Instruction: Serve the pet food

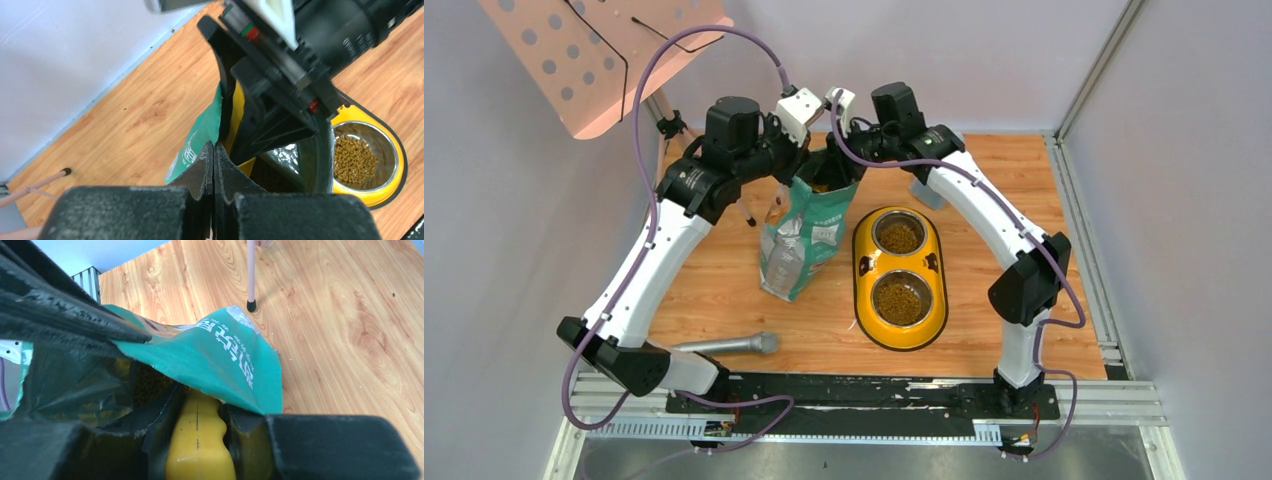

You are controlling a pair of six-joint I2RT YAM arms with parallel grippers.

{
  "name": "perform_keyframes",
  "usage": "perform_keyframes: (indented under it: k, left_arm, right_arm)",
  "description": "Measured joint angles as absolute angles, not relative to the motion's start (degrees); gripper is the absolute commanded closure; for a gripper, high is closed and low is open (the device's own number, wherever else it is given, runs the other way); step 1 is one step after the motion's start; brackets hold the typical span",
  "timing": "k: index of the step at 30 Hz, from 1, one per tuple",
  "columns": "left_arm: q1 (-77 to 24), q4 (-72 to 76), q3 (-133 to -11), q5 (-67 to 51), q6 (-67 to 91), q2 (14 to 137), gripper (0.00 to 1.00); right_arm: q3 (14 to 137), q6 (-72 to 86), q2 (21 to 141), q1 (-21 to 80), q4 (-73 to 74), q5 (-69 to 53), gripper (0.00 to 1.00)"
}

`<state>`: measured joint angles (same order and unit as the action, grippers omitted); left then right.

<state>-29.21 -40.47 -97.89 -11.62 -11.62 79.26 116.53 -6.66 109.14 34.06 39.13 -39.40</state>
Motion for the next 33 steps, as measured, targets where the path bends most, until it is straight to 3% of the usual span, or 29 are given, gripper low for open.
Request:
perform_keyframes:
  k: [7, 16, 25, 33]
  left_arm:
    - [-28.9, -40.1, -97.9, -10.7, -8.8, 79.8, 1.0]
    - [-28.8, -38.0, -95.9, -8.0, -6.7, 79.8, 1.0]
    - [-29.3, -24.0, -81.0, -4.4, -6.3, 73.2, 1.0]
    - [-29.3, -21.2, -78.0, 0.3, -6.2, 71.2, 1.0]
  right_arm:
    - [117.1, -8.8, 111.3, 36.0, 37.8, -38.2, 1.0]
    - [108.4, -14.2, 110.6, 37.8, 30.0, -39.2, 1.0]
    - [107.2, -13.9, 113.3, 38.9, 24.8, -41.0, 1.0]
    - [105.4, -13.3, 114.4, 40.7, 20.9, -41.3, 1.0]
